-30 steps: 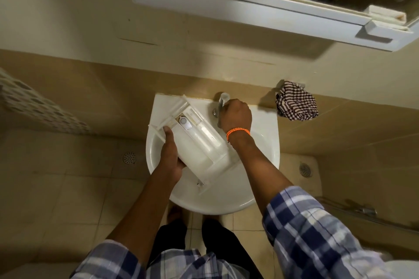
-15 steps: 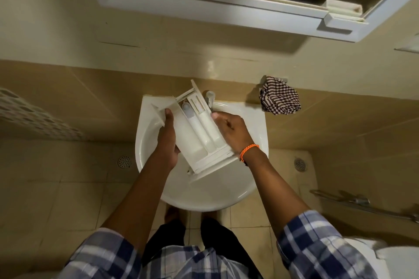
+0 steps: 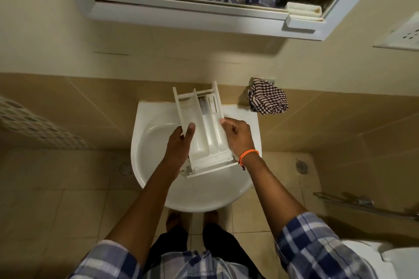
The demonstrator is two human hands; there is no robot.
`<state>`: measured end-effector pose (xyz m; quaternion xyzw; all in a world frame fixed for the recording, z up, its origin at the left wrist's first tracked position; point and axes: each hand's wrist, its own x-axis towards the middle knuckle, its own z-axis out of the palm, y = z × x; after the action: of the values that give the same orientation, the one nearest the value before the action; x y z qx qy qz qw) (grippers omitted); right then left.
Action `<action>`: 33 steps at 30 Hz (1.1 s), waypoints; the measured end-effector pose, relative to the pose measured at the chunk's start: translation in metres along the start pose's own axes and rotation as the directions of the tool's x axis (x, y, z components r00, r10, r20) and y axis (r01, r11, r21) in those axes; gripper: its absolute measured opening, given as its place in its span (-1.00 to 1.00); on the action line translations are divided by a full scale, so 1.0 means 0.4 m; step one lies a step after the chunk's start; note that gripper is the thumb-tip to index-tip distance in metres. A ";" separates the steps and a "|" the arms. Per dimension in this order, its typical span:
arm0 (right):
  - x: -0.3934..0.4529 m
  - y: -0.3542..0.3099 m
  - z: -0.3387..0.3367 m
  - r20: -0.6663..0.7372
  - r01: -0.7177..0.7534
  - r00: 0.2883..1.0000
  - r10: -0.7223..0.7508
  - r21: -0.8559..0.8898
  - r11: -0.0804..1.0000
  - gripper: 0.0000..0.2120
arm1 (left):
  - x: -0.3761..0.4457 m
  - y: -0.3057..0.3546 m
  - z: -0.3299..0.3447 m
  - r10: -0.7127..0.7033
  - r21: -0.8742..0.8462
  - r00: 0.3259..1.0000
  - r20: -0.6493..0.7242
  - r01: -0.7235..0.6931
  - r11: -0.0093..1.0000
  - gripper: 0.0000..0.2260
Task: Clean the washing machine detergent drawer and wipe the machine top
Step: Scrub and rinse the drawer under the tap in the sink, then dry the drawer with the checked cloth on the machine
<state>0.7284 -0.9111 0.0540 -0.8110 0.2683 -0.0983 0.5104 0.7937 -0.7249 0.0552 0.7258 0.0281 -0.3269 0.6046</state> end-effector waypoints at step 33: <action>-0.193 -0.089 -0.107 -0.003 -0.034 0.999 0.038 0.426 0.904 -0.84 | -0.298 -0.081 -0.064 -0.182 -0.284 0.966 -0.182 0.125 0.950 -0.43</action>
<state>0.6572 -0.8908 0.1138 -0.6743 0.2581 -0.1496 0.6755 0.6973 -0.6509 0.0893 0.6619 0.1915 -0.2894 0.6644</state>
